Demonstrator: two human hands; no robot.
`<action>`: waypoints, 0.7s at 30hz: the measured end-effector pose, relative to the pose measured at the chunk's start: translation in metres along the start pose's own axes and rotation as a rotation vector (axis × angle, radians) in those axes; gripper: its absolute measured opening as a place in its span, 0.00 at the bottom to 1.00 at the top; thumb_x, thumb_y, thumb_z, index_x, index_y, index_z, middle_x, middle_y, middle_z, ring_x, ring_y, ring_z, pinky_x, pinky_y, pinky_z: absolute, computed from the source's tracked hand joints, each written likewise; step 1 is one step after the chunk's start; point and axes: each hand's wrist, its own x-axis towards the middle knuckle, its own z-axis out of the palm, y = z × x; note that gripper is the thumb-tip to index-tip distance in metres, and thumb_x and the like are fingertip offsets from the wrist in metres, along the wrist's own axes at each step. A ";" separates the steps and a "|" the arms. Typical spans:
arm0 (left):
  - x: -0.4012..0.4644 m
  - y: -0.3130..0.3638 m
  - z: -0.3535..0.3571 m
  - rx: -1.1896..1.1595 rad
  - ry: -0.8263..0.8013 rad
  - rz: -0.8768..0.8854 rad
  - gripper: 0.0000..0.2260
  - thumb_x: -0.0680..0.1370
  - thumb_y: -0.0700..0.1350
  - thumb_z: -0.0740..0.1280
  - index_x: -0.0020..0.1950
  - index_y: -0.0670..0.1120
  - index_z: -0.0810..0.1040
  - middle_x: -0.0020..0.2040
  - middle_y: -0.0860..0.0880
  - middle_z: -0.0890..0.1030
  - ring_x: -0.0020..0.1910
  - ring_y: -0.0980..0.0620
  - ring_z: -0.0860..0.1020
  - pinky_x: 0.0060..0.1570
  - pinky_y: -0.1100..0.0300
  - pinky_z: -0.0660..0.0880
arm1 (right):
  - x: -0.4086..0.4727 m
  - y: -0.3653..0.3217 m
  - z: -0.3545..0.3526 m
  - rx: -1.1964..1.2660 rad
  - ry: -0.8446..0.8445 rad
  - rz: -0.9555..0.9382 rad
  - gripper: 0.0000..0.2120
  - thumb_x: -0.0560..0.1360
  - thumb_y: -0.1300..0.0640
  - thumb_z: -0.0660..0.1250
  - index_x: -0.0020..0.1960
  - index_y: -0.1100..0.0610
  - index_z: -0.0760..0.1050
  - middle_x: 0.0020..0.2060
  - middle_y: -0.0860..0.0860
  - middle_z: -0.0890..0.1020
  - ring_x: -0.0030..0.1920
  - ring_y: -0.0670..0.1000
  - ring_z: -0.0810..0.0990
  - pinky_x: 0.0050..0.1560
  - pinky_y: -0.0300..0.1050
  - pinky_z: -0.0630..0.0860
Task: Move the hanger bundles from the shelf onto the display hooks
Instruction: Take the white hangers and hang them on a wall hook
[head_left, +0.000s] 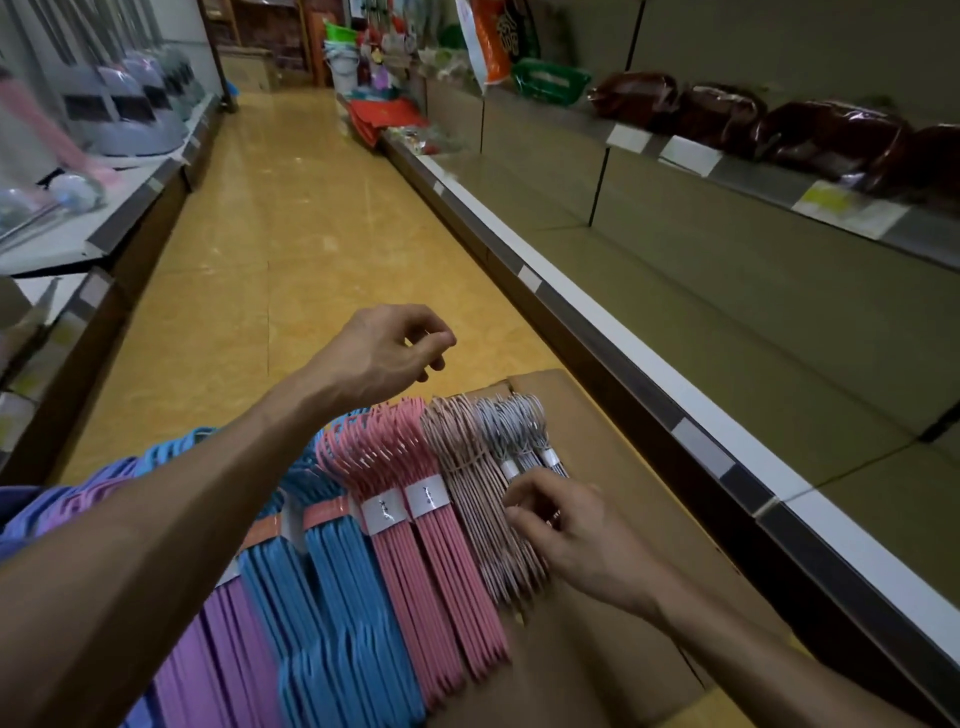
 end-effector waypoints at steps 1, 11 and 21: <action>0.004 0.001 0.005 0.019 -0.012 0.003 0.10 0.82 0.50 0.62 0.58 0.48 0.80 0.46 0.52 0.83 0.45 0.54 0.82 0.46 0.57 0.78 | 0.001 0.008 -0.002 0.001 0.018 0.030 0.05 0.80 0.50 0.64 0.53 0.49 0.76 0.42 0.45 0.80 0.44 0.44 0.78 0.44 0.43 0.77; 0.066 -0.007 0.079 0.383 -0.310 0.019 0.17 0.81 0.51 0.65 0.67 0.48 0.72 0.62 0.47 0.77 0.56 0.51 0.76 0.53 0.58 0.75 | 0.037 0.094 -0.010 0.034 0.091 0.428 0.21 0.76 0.47 0.69 0.67 0.46 0.68 0.59 0.44 0.74 0.59 0.47 0.75 0.61 0.51 0.77; 0.100 -0.032 0.123 0.604 -0.446 -0.066 0.21 0.77 0.45 0.70 0.69 0.51 0.70 0.59 0.45 0.77 0.50 0.46 0.79 0.48 0.49 0.80 | 0.066 0.131 0.015 -0.055 -0.020 0.511 0.49 0.71 0.38 0.72 0.80 0.50 0.48 0.77 0.52 0.58 0.75 0.54 0.59 0.74 0.56 0.63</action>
